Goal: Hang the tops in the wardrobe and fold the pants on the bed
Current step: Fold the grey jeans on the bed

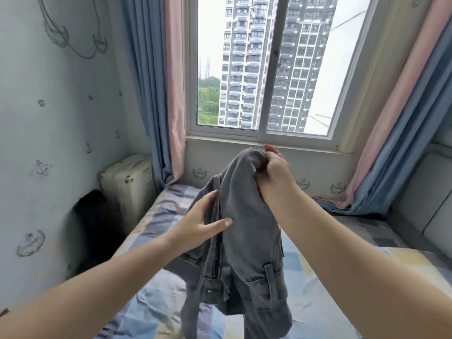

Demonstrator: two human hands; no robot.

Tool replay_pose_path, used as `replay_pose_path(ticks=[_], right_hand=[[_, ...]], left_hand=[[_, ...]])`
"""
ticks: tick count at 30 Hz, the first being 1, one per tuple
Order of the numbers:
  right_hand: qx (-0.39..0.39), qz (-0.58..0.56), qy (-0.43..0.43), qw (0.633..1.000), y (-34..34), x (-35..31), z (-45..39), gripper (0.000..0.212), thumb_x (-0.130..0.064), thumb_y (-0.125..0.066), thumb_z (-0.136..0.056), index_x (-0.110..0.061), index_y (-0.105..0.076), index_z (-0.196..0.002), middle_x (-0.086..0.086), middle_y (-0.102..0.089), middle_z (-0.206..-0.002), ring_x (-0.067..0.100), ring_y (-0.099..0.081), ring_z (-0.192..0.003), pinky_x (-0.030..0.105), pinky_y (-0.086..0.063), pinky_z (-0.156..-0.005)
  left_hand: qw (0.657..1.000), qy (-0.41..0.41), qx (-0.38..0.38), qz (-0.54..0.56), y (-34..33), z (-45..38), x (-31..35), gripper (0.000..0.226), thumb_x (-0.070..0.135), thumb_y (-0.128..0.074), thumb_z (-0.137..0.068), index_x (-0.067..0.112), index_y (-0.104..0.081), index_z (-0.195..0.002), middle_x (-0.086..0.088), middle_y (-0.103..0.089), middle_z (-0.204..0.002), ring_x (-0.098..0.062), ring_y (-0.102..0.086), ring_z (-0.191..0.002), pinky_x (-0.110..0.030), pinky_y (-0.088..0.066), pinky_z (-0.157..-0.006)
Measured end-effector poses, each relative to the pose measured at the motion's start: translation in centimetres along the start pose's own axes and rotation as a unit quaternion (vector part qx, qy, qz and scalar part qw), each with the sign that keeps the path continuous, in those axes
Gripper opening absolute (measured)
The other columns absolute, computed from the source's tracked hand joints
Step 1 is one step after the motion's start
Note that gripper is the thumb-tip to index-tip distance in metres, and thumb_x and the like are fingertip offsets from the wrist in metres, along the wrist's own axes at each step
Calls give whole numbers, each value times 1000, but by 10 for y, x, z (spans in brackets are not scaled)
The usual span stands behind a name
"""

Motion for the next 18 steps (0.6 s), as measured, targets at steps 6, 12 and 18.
replay_pose_path(ticks=[6, 12, 18], right_hand=[[-38, 6, -7, 999, -21, 25, 12, 23, -3, -43, -97, -17, -58, -87, 8, -58, -74, 14, -61, -48, 20, -52, -47], [-207, 280, 86, 934, -1, 19, 23, 26, -7, -52, -95, -28, -61, -108, 4, -62, -108, 15, -61, -96, 31, -53, -87], [-377, 673, 285, 569, 92, 17, 73, 68, -56, -58, -85, -40, -27, -143, -9, -16, -156, 4, -17, -143, 27, -28, -114]], left_hand=[[984, 24, 78, 160, -12, -5, 2, 87, 35, -80, -70, 37, -30, -141, 22, -52, -129, 9, -53, -113, -11, -48, -84], [957, 95, 157, 225, 6, -17, -8, 30, 9, -63, -89, 12, -60, -119, -10, -69, -112, -22, -64, -106, -35, -51, -91], [898, 224, 123, 359, 23, -37, -2, 24, 5, -43, -98, -2, -55, -118, -17, -63, -91, -25, -62, -76, -27, -56, -62]])
Point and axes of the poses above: each hand's wrist, its own z-axis away from the middle knuckle, its own y-axis out of the back of the hand, x = y × z, the point moved 2 cm from there along -z, towards the middle knuckle
